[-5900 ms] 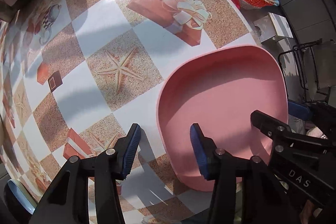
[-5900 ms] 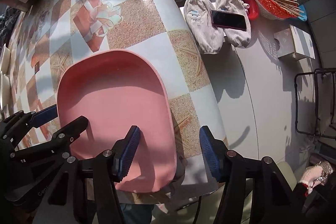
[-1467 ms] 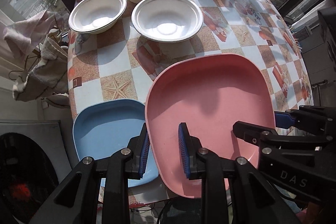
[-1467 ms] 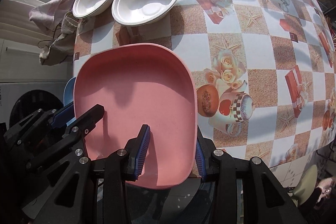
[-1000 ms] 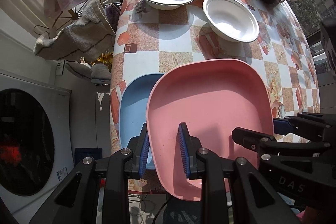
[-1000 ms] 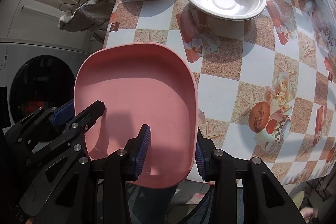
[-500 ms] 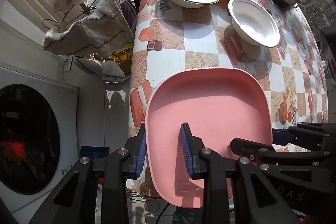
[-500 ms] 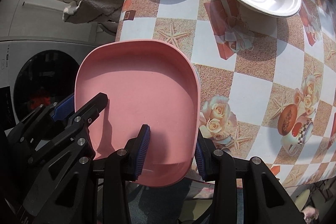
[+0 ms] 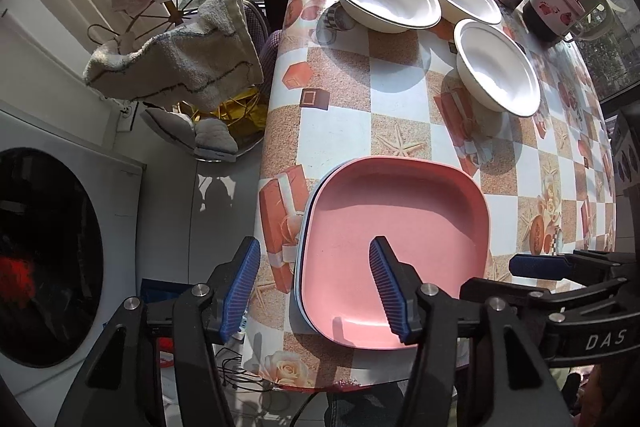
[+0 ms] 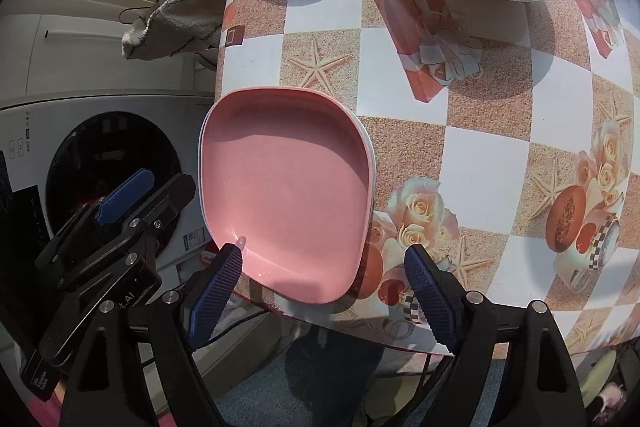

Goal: Organize plates and bowls
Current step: 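Move both grippers to the rim of a white paper bowl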

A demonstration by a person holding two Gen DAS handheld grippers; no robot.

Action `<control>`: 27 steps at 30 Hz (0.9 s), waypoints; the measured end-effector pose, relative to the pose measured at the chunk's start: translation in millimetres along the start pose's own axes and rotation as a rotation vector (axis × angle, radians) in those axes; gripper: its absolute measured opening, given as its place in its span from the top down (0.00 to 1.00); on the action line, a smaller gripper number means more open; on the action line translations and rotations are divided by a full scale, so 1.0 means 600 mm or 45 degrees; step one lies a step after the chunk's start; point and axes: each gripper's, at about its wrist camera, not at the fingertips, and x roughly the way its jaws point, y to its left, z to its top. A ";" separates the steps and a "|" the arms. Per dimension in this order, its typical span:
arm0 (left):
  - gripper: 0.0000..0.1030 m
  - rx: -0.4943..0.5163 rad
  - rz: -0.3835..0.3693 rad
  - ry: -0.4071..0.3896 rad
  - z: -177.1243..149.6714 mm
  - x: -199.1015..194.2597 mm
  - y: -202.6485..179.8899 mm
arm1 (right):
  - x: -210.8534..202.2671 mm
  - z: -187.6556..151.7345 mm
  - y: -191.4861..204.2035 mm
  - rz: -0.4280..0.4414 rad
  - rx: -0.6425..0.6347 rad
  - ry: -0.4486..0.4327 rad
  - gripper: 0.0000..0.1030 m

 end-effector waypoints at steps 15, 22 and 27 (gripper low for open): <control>0.33 0.313 -0.168 0.050 0.021 0.013 -0.141 | -0.057 -0.081 -0.231 -0.043 0.616 -0.067 0.18; 0.33 0.446 -0.162 0.101 0.016 0.038 -0.203 | -0.075 -0.102 -0.234 -0.077 0.586 -0.097 0.18; 0.33 0.405 -0.167 0.078 0.031 0.027 -0.200 | -0.086 -0.101 -0.247 -0.092 0.604 -0.125 0.18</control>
